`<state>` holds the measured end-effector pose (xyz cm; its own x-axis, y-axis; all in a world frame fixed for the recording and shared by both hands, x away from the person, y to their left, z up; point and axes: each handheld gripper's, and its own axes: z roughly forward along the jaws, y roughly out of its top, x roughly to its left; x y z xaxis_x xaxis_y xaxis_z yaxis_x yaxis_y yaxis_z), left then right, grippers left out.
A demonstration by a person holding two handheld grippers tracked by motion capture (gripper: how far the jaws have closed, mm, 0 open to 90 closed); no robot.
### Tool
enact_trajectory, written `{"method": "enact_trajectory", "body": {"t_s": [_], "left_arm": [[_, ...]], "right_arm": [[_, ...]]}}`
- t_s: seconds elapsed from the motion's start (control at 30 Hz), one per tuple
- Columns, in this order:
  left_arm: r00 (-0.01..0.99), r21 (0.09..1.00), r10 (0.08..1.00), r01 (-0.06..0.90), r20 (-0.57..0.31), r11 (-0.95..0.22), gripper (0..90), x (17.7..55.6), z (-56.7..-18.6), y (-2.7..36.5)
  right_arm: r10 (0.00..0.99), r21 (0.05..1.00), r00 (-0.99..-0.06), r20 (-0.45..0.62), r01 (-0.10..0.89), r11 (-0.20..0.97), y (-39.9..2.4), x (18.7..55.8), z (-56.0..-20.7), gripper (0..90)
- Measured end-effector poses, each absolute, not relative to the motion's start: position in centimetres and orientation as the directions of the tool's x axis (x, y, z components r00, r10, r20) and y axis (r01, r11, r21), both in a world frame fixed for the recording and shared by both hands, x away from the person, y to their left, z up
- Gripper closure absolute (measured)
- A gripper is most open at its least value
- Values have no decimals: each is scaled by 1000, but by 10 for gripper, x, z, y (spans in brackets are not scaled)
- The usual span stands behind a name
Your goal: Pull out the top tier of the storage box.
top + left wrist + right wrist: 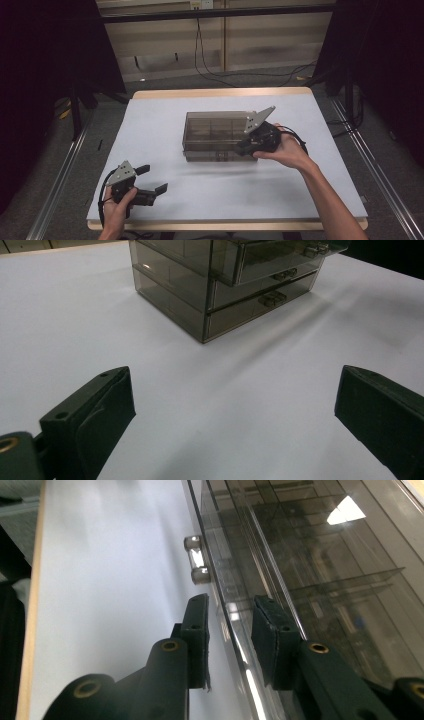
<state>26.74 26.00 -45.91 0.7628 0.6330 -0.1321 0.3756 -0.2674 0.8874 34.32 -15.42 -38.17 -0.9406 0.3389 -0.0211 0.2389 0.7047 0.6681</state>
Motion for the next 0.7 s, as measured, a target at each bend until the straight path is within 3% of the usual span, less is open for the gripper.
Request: {"method": "enact_trajectory", "body": {"t_s": [0.37, 0.7], "left_arm": [[761, 887, 635, 376, -130, -269, 26, 267, -459, 261], [757, 887, 639, 379, -132, -265, 26, 267, -459, 260]], "right_arm": [[320, 633, -946, -51, 218, 743, -148, 345, -390, 687], [301, 596, -952, -55, 211, 775, -141, 347, -398, 754]]}}
